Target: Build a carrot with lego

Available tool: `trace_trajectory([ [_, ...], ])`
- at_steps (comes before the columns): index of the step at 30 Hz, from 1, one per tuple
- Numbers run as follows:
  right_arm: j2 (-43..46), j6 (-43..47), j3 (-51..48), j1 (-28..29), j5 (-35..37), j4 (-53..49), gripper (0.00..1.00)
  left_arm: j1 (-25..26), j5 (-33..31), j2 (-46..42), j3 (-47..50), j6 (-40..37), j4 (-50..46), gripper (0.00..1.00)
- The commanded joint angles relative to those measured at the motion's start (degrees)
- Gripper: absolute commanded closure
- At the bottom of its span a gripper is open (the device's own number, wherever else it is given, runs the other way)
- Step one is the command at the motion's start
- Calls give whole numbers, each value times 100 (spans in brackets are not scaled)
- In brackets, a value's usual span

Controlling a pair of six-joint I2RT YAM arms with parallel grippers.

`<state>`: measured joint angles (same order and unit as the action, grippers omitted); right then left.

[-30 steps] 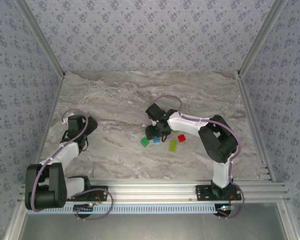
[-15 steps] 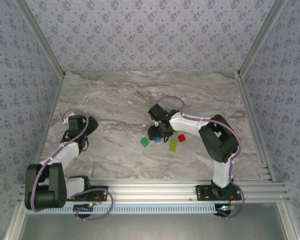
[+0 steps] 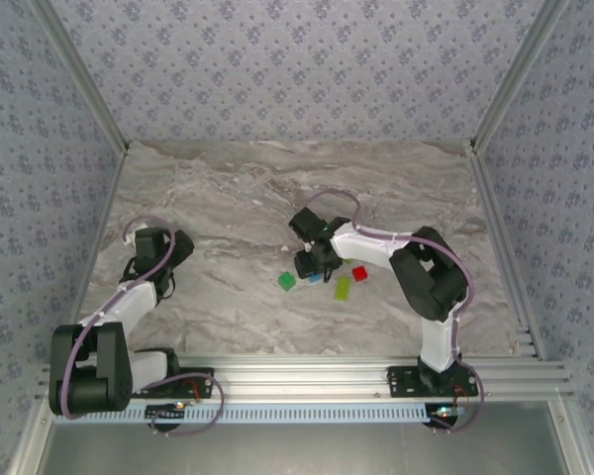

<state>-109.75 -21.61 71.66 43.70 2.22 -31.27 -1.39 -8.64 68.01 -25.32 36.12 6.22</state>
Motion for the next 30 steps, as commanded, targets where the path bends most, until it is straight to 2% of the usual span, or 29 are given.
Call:
trace_trajectory([
  [1, -285, 107, 220, 128, 191, -284, 45, 24, -102, 44, -96, 30, 55, 4],
  [8, -461, 234, 458, 209, 378, -477, 52, 29, -103, 46, -104, 28, 55, 4],
  [14, -538, 406, 576, 226, 459, -475, 52, 26, -105, 45, -102, 35, 55, 4],
  [20, -610, 517, 701, 231, 468, -573, 69, 25, -111, 46, -96, 28, 55, 4],
  [26, 81, 649, 612, 296, 714, -884, 72, 37, -112, 72, -102, 35, 63, 4],
  [30, 601, 962, 818, 297, 465, -1449, 72, 51, -119, 96, -122, 25, 61, 4],
])
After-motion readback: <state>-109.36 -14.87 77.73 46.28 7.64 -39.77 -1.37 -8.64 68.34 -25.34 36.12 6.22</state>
